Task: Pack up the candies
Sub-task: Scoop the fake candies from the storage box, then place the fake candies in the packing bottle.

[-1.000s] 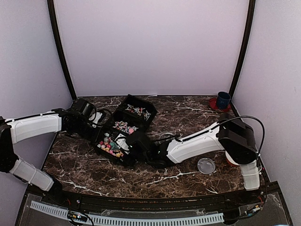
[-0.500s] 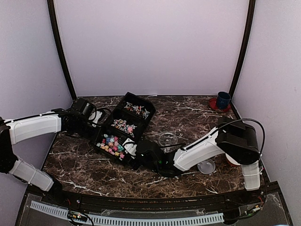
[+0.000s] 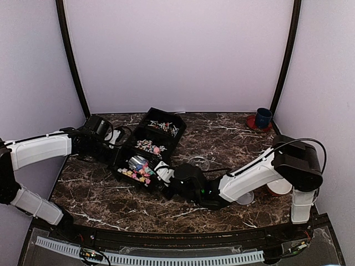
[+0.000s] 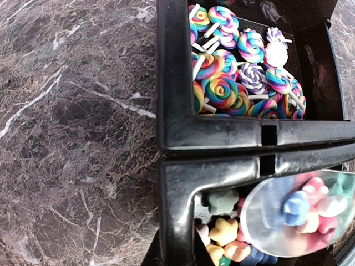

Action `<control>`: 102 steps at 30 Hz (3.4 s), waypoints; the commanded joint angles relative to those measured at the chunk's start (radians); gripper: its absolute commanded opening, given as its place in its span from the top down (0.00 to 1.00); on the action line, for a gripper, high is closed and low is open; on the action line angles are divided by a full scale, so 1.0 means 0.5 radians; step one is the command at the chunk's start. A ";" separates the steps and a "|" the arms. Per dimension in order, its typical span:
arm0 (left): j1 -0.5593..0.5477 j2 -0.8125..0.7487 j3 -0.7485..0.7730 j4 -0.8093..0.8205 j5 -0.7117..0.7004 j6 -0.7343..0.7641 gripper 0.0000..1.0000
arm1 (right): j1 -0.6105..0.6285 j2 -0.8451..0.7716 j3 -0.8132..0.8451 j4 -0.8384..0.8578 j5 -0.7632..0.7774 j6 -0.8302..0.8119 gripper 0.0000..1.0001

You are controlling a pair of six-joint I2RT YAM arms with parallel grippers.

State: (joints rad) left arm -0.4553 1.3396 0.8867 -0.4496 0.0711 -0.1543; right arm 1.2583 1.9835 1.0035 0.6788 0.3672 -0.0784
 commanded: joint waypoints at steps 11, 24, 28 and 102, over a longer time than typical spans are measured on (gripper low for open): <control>0.080 -0.115 0.102 0.213 0.083 -0.081 1.00 | -0.053 -0.588 -0.212 -0.554 0.411 0.034 1.00; 0.083 -0.090 0.103 0.211 0.105 -0.092 1.00 | -0.053 -1.200 -0.366 -1.153 0.534 0.201 1.00; 0.085 -0.093 0.101 0.212 0.105 -0.093 1.00 | -0.051 -1.356 -0.346 -1.411 0.561 0.302 1.00; 0.084 -0.096 0.110 0.202 0.171 -0.103 1.00 | -0.053 -1.117 0.509 -3.233 0.373 0.664 1.00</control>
State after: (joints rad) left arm -0.4114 1.3396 0.8875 -0.4881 0.0978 -0.1879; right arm 1.2339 1.4113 1.2037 -0.8928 0.5461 0.2630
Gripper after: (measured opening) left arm 0.105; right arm 0.087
